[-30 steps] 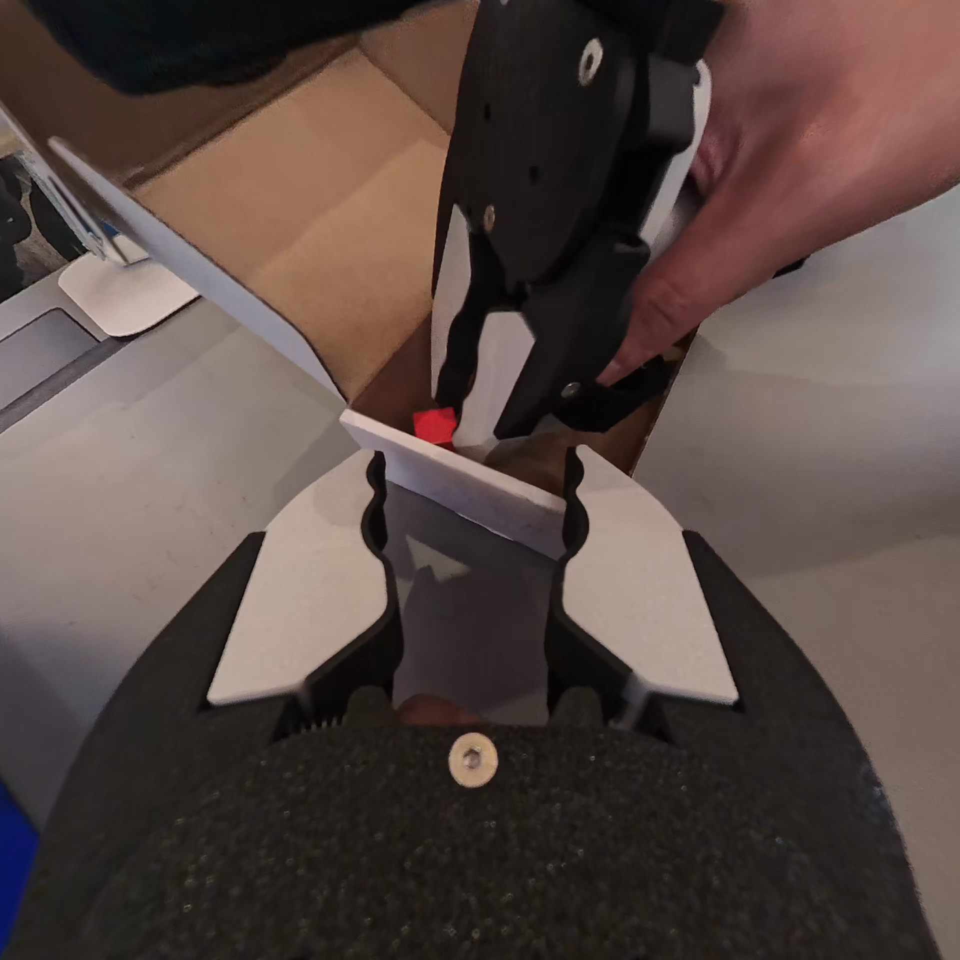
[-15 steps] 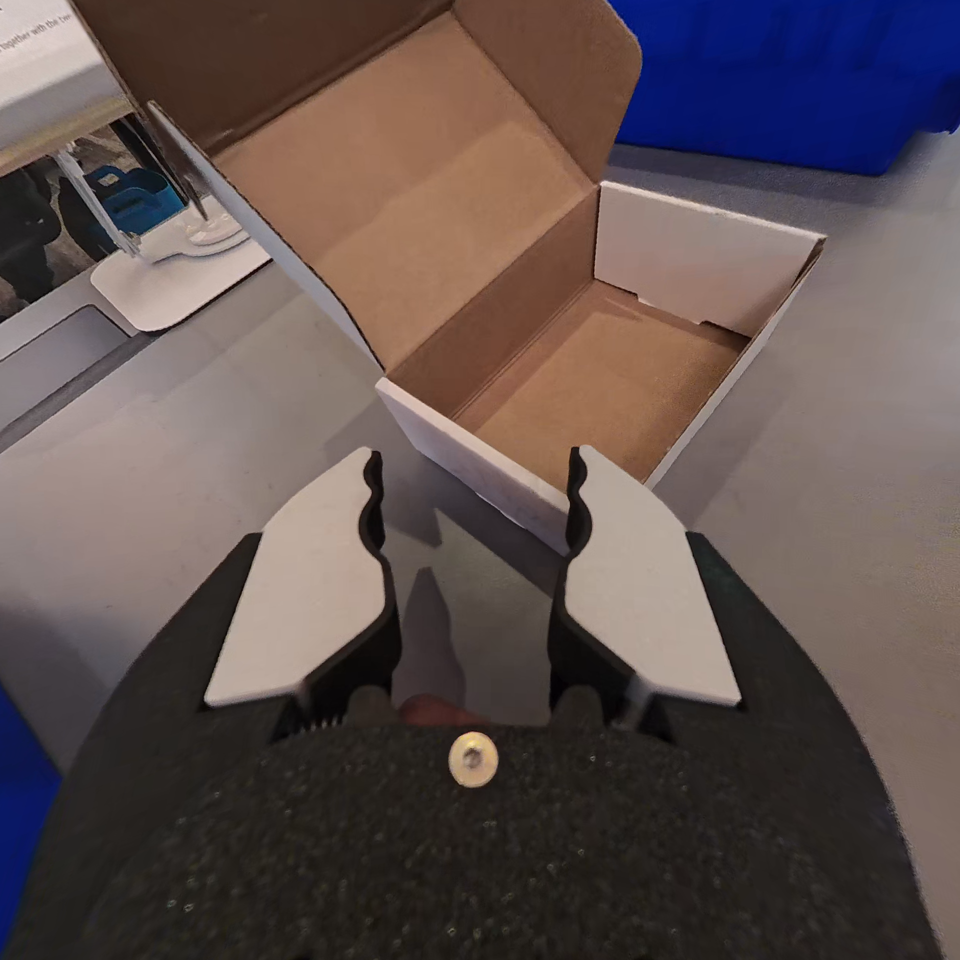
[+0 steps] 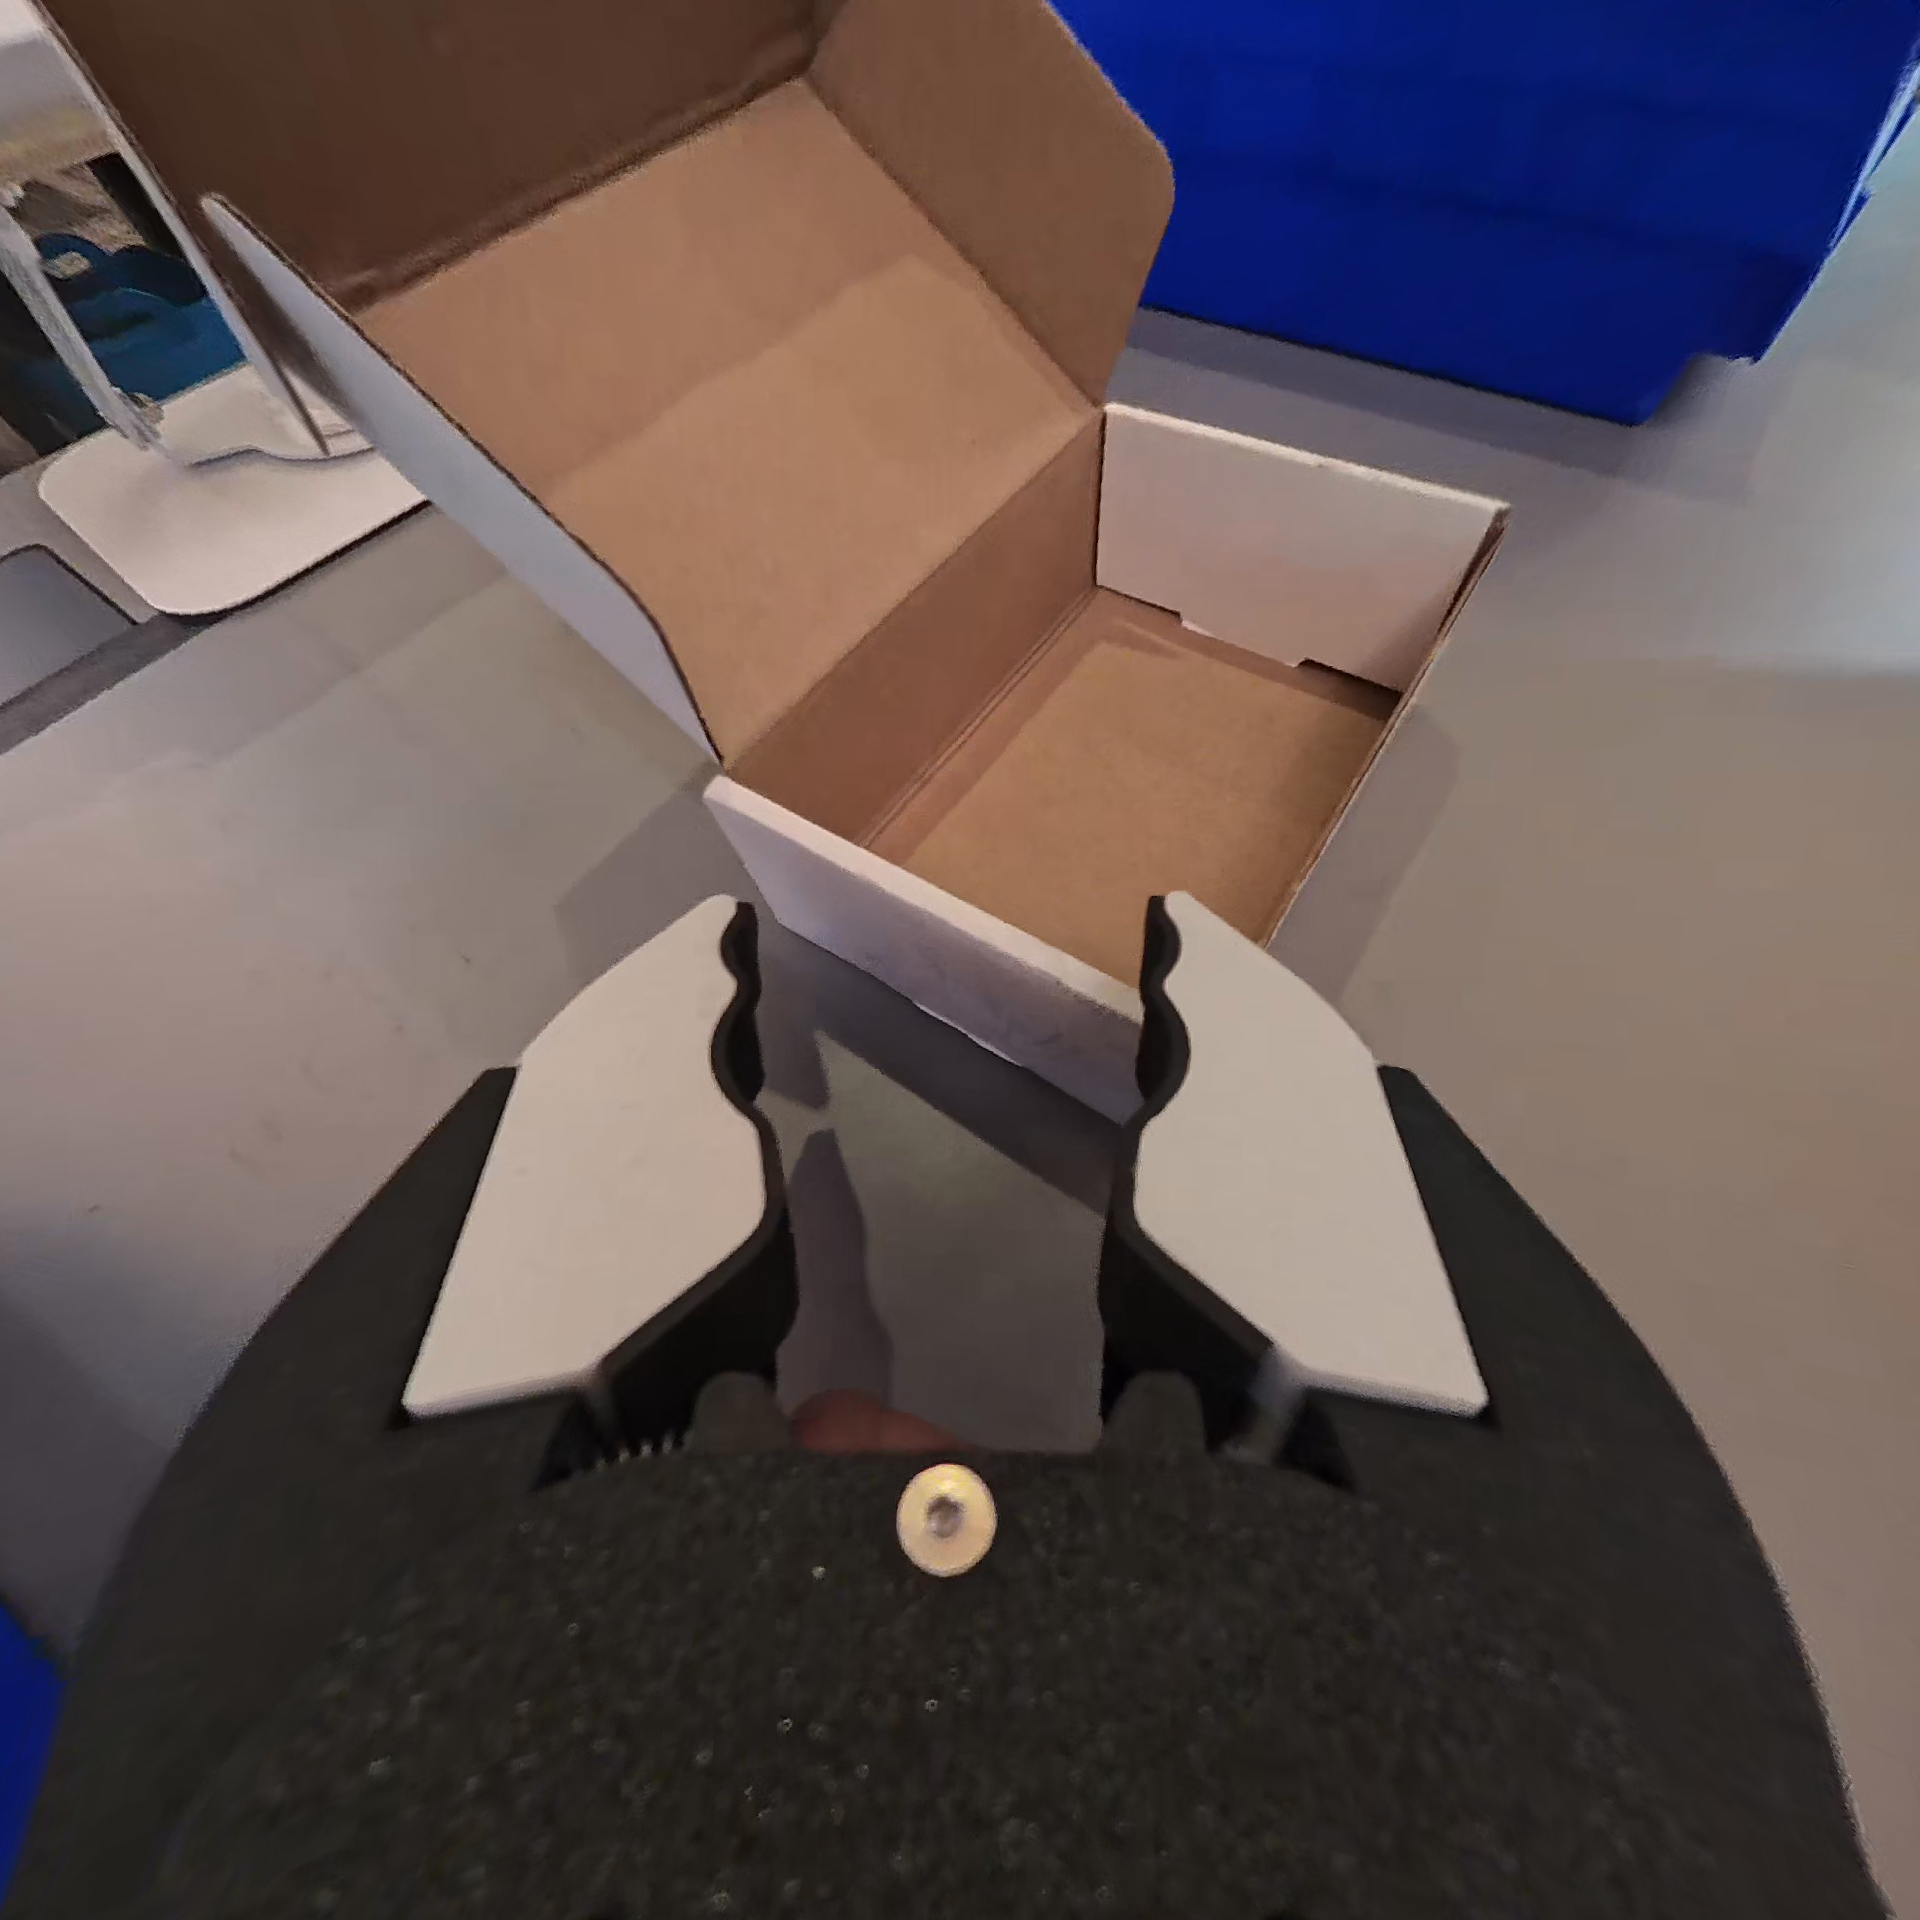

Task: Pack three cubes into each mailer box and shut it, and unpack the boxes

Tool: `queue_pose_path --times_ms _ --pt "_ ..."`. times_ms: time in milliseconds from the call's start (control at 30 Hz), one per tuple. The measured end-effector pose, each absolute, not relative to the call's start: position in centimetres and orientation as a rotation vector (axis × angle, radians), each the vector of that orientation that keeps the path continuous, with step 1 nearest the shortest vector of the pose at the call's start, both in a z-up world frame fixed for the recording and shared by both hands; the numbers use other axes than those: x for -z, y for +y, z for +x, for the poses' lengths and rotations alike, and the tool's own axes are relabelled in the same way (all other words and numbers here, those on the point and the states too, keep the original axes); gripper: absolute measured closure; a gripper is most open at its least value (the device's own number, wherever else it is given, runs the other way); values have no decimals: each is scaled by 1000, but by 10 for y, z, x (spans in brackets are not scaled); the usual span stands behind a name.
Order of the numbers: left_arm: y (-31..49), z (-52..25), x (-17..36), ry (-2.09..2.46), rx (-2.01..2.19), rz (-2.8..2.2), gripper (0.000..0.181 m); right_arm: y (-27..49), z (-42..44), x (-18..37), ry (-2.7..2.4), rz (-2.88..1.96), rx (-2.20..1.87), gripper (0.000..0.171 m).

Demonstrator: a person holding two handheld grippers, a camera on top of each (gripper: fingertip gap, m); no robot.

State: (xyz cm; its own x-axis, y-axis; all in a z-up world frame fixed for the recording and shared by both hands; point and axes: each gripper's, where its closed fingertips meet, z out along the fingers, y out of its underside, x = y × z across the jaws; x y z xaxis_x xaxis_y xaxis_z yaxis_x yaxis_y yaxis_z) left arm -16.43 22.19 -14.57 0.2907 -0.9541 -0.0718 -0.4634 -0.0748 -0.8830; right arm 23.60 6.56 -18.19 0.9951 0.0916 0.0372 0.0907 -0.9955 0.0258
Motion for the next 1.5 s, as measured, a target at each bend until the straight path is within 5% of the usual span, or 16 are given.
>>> queue_pose_path --times_ms 100,167,300,400,500,567,667,833,1233,1500 --pt "218 -166 138 1270 770 -1717 112 61 232 188 145 3100 2 147" --pt "207 -169 125 1219 855 -1736 111 62 239 176 123 3179 -88 129" --pt "196 -184 95 1127 974 -1742 112 92 214 103 110 3589 -214 130" --pt "229 -190 68 979 946 -1788 112 148 116 50 249 3984 322 132" --pt "263 -182 69 902 879 -1893 108 174 16 67 408 3790 923 134" --pt "276 -171 77 894 846 -1945 107 210 3 89 385 3863 677 120" --pt "288 -158 87 880 807 -1981 113 246 7 121 300 3844 421 122" --pt "266 -137 89 910 956 -1958 140 241 -30 116 433 3779 783 136" --pt "187 -167 111 1122 736 -1861 134 159 -61 146 919 3724 240 132" --pt "173 -209 87 1065 555 -1734 124 118 -44 117 934 3903 165 129"
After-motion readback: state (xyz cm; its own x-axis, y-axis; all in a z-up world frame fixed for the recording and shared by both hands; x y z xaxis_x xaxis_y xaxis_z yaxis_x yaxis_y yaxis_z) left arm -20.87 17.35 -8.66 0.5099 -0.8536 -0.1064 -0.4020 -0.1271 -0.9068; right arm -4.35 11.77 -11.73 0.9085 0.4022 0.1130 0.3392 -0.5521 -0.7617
